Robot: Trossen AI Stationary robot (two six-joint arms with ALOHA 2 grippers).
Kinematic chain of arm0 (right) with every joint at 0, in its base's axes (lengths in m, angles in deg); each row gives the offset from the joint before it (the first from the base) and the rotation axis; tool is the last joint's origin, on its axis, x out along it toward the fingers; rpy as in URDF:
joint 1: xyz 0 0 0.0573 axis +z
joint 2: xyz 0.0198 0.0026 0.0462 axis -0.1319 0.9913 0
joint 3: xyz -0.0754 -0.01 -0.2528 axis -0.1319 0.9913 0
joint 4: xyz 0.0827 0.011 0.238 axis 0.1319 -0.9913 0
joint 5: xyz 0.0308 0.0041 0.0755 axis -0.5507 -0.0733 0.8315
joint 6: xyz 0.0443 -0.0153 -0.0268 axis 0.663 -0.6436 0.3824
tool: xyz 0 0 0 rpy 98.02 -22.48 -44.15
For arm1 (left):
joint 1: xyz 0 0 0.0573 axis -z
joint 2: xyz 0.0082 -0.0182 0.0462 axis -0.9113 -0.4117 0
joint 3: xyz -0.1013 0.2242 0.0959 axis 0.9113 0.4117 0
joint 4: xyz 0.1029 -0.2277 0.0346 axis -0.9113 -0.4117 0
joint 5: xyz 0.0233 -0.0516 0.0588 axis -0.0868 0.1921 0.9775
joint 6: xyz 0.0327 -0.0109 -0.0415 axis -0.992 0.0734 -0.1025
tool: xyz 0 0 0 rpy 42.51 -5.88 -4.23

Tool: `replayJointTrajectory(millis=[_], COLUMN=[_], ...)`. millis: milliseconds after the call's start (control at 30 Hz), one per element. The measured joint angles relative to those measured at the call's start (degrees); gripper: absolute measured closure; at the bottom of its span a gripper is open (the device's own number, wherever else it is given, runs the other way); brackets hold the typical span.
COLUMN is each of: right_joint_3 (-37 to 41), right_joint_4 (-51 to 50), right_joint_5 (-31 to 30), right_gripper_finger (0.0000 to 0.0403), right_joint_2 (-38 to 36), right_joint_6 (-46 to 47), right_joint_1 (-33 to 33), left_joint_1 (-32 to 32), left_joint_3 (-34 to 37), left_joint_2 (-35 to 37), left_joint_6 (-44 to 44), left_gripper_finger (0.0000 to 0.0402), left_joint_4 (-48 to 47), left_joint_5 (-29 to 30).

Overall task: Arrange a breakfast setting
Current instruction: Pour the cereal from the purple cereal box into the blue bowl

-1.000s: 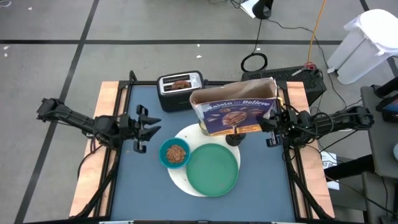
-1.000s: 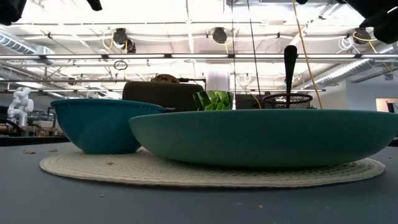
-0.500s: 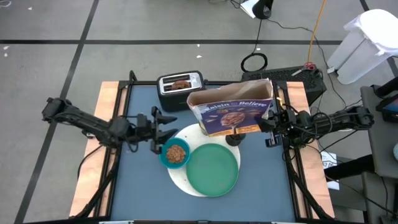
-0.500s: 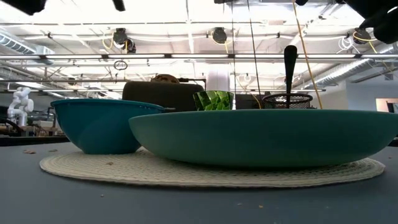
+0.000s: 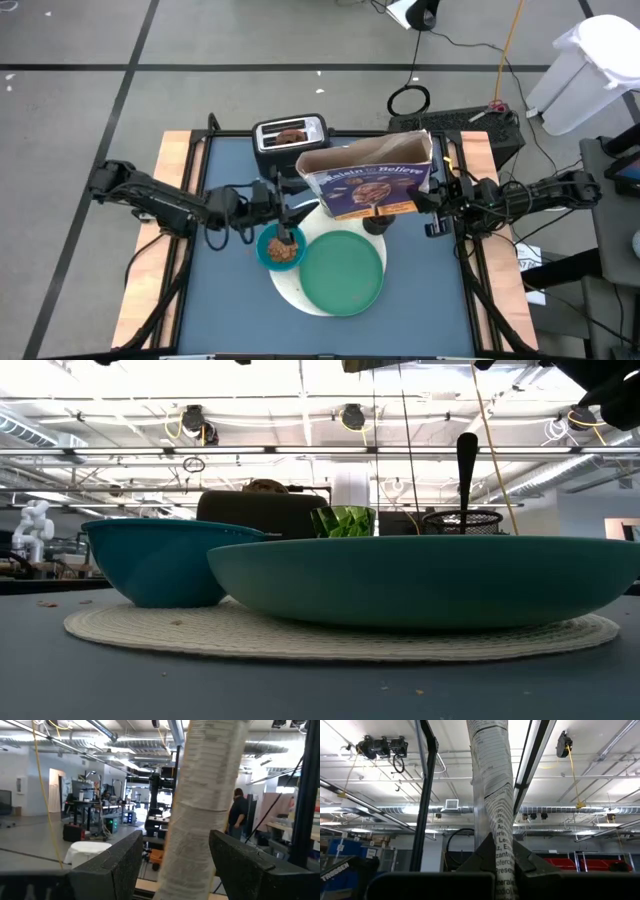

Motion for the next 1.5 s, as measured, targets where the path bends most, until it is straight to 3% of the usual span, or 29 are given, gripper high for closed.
replayJointTrajectory(millis=[200,733,1500], right_joint_3=[0.00,-0.11,0.01], right_joint_4=[-1.00,-0.46,-0.06], right_joint_5=[-3.29,-2.94,-1.32], right_gripper_finger=[0.0403,0.0403,0.0403], right_joint_2=[-0.01,2.76,0.46], right_joint_6=[-1.21,-1.58,-2.41], right_joint_1=[-0.04,-0.04,0.02], left_joint_1=[0.01,-1.65,-0.93], left_joint_3=[-1.63,-1.82,-1.88], left_joint_2=[-0.90,-0.87,-1.00], left_joint_6=[-0.07,-1.02,-0.71], left_gripper_finger=[0.0165,0.0165,0.0165], left_joint_4=[-0.10,0.01,-7.54], left_joint_5=[-3.23,-3.34,-2.80])
